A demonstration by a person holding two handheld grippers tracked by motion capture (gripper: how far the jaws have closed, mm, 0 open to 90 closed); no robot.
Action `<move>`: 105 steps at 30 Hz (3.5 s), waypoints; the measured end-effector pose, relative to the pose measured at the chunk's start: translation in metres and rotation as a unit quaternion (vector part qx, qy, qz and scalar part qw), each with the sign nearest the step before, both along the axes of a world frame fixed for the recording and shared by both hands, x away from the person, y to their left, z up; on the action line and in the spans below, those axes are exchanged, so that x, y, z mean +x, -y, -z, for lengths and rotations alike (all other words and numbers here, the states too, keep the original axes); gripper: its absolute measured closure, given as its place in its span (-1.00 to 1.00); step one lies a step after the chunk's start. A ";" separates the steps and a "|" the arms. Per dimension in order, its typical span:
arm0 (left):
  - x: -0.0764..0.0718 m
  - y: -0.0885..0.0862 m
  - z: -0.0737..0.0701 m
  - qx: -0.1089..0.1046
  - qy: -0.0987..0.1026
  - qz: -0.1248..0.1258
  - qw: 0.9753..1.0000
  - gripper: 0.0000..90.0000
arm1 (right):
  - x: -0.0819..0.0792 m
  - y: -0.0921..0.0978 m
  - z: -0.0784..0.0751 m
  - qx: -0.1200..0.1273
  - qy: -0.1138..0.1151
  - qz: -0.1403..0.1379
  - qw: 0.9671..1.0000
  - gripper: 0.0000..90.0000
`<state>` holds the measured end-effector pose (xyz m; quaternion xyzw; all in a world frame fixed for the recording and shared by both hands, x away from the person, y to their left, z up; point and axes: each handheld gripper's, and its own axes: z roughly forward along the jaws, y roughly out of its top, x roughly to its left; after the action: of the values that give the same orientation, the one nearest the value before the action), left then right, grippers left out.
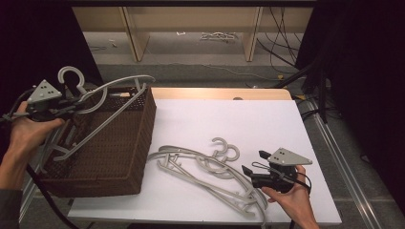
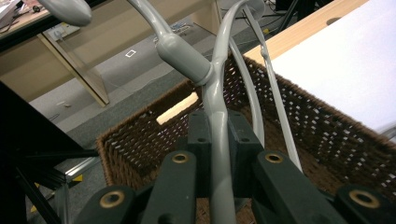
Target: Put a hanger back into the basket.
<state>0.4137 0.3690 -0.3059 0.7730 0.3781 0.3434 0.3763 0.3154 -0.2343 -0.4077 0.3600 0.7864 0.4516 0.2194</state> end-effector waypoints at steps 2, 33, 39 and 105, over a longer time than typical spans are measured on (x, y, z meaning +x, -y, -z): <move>0.001 -0.005 0.004 -0.001 -0.001 -0.001 1.000 0.82 | 0.000 0.000 0.001 -0.001 -0.001 -0.001 1.000 -0.49; 0.019 -0.012 0.052 0.066 -0.053 -0.014 0.996 0.82 | 0.002 0.001 0.004 -0.002 -0.011 0.000 1.000 -0.50; 0.025 -0.006 0.069 0.079 -0.079 -0.015 0.994 0.82 | 0.002 0.002 0.004 -0.002 -0.011 0.001 1.000 -0.50; -0.112 0.146 0.070 -0.237 0.051 0.076 0.967 -0.63 | 0.002 -0.007 0.016 0.017 -0.010 -0.016 1.000 -0.51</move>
<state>0.3022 0.2233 -0.3756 0.6697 0.3691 0.2539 0.5923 0.3177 -0.2274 -0.4239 0.3561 0.7861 0.4649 0.1979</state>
